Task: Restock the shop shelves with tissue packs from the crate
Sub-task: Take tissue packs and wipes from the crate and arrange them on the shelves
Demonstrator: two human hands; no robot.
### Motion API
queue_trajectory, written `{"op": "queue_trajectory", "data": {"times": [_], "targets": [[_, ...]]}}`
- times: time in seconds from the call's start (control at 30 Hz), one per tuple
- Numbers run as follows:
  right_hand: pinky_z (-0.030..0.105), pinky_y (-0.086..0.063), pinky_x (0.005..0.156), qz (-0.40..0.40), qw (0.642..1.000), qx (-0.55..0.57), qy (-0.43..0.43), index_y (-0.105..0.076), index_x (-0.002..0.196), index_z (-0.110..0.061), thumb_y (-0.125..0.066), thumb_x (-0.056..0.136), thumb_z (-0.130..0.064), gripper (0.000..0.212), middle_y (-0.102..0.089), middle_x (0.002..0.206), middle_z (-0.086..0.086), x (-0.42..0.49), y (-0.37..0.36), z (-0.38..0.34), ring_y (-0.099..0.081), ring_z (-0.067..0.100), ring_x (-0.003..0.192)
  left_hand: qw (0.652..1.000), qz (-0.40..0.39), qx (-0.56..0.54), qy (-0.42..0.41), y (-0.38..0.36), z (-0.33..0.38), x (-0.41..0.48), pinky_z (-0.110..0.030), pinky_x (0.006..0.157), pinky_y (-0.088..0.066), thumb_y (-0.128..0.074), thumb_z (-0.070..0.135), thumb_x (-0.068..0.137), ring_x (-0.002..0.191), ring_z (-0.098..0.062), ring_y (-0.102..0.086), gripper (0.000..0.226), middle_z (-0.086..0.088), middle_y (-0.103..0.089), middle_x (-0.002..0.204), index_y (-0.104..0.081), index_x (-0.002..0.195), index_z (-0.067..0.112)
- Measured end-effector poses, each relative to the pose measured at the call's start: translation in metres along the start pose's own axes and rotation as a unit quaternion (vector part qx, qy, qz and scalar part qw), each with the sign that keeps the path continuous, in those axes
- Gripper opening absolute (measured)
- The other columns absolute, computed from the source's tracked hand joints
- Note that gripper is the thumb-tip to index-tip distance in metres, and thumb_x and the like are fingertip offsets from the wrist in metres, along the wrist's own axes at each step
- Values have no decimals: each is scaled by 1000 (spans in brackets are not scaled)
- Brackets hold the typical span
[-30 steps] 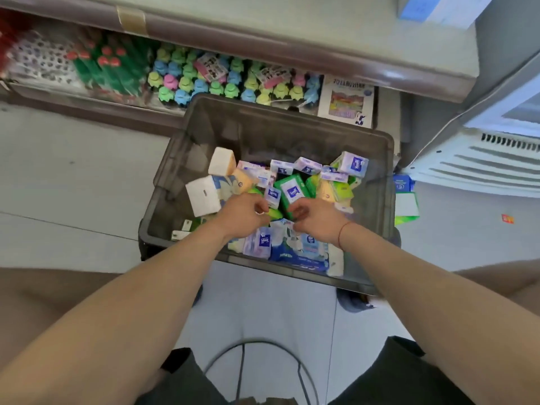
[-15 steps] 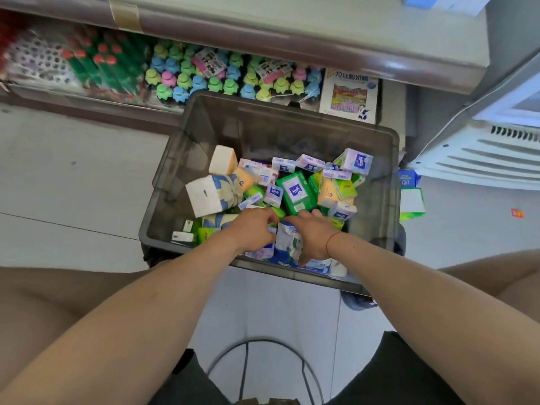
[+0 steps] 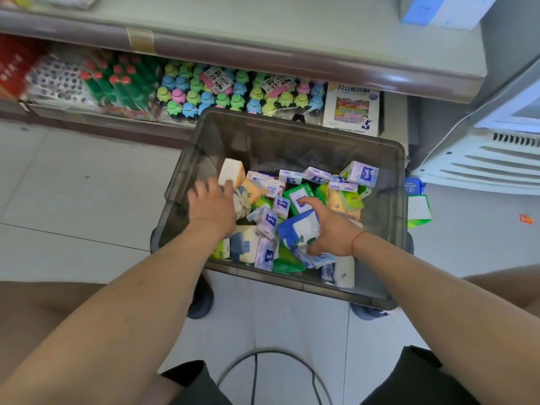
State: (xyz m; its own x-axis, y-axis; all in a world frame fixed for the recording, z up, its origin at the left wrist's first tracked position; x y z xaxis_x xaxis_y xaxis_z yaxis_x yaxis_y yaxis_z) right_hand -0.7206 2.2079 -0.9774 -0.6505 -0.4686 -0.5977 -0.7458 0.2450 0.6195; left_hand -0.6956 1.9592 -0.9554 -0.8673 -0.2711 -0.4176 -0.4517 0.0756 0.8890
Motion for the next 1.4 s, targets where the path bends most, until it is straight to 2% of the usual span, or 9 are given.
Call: {"op": "queue_trajectory", "data": {"times": [0.1, 0.23, 0.4, 0.53, 0.63, 0.77, 0.83, 1.2, 1.4], "targets": [[35, -50, 73, 61, 998, 28, -12, -41, 129, -29, -95, 63, -35, 85, -56, 115, 3, -2, 30, -2, -58, 24, 91, 1000, -10, 9, -6, -14, -11, 2, -45, 105, -40, -73, 29, 80, 129, -37, -40, 87, -15, -41, 141, -24, 151, 20], [36, -47, 65, 124, 988, 68, -57, -42, 115, -20, -94, 61, -49, 80, -57, 101, 1, -8, 65, -5, -54, 19, 78, 995, -21, -96, -1, -7, -1, -1, -49, 90, -48, -78, 28, 78, 121, -42, -45, 91, -8, -38, 140, -23, 150, 27], [35, -49, 98, 142, 968, 187, -86, -48, 144, -13, -88, 73, -47, 87, -56, 144, 5, -28, 98, -5, -58, 25, 124, 953, -32, -298, -43, 29, 3, -4, -40, 92, -52, -77, 29, 81, 108, -39, -60, 81, -7, -36, 136, -35, 147, 46], [48, -58, 95, 102, 943, 296, -109, -59, 124, -10, -96, 51, -48, 90, -67, 127, 13, -49, 115, -9, -71, 30, 107, 875, -84, -474, -48, 61, -2, -15, -23, 74, -46, -80, 42, 83, 108, -19, -50, 53, 2, -38, 128, -55, 130, 45], [55, -58, 93, 68, 932, 344, -93, -53, 132, -9, -100, 40, -37, 107, -74, 117, 13, -56, 127, -11, -75, 33, 101, 858, 43, -510, -36, 95, -17, -19, -26, 81, -41, -71, 41, 91, 115, -20, -56, 19, 3, -45, 127, -63, 107, 47], [54, -59, 89, 29, 898, 436, -43, -57, 124, -2, -84, 76, 0, 55, -75, 116, 16, -85, 149, -30, -72, 34, 106, 843, 109, -525, -48, 127, -24, -29, -35, 110, -38, -76, 31, 87, 139, -21, -42, 68, -3, -34, 153, -42, 143, 49], [46, -63, 82, 9, 871, 491, -15, -57, 127, -9, -84, 73, 0, 61, -74, 119, 16, -96, 158, -34, -73, 31, 103, 828, 103, -550, -26, 136, -33, -32, -48, 115, -40, -83, 41, 77, 143, -24, -40, 100, -4, -30, 161, -25, 158, 36], [53, -59, 89, 54, 830, 535, 148, -47, 140, -10, -75, 71, 8, 76, -67, 129, 25, -147, 242, -76, -67, 42, 115, 706, 150, -685, -103, 246, -54, -34, -42, 98, -55, -88, 23, 78, 115, -14, -65, 91, 6, -58, 139, -36, 152, 35], [54, -61, 87, 86, 806, 560, 172, -53, 135, -14, -93, 54, 0, 92, -69, 125, 24, -147, 249, -87, -68, 44, 113, 703, 150, -671, -181, 304, -20, -14, -39, 81, -60, -82, 19, 85, 112, -22, -69, 72, 5, -59, 133, -44, 138, 50]]}}
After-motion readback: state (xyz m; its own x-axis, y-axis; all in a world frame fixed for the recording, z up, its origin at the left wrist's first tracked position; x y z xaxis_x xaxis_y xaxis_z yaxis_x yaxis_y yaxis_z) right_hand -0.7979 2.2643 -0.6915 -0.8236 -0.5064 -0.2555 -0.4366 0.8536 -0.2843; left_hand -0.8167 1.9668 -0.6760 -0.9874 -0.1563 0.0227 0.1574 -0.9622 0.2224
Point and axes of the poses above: each hand's wrist, its own x-axis towards the middle knuckle, its own y-axis out of the back of the hand, z = x × y, the point moved 8 cm from there along x, towards the middle knuckle
